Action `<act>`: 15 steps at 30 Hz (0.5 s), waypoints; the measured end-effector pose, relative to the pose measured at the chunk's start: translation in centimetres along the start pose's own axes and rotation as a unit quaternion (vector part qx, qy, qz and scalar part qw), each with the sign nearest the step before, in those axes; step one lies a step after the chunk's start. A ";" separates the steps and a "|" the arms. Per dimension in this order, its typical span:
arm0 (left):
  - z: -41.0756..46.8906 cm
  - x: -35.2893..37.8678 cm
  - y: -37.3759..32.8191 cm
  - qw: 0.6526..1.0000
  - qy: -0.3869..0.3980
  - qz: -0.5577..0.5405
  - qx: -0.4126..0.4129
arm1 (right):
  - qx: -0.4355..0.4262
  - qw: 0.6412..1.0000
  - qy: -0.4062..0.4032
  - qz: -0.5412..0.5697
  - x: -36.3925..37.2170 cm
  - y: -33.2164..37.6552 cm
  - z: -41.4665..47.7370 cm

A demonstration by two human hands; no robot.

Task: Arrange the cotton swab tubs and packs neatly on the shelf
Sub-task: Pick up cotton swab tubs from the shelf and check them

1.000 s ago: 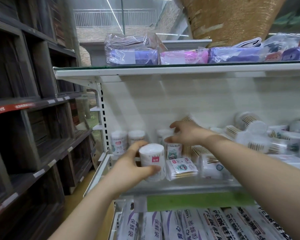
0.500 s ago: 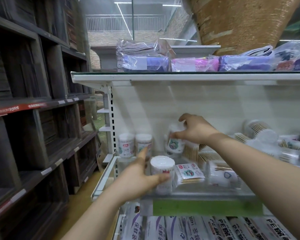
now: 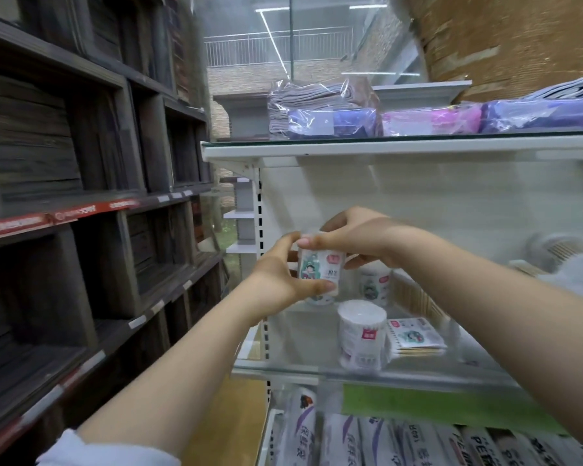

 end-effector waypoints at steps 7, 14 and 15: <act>-0.2 -1.4 3.7 0.987 0.055 -0.143 -0.045 | 0.023 0.991 0.054 0.122 0.2 -0.7 0.7; 1.0 -2.3 5.6 0.986 0.035 -0.161 -0.031 | 0.016 0.986 0.078 0.143 1.7 -1.0 2.0; 1.2 -2.6 6.1 0.988 0.036 -0.149 -0.027 | 0.017 0.988 0.071 0.137 1.4 -1.2 2.1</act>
Point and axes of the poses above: each hand's wrist, its own z-axis towards the middle knuckle, its own x-axis out of the palm, y = z × x, the point moved 2 cm from there along z, towards the middle knuckle, and after that the axes turned 1 degree about z, right-handed, at the moved point
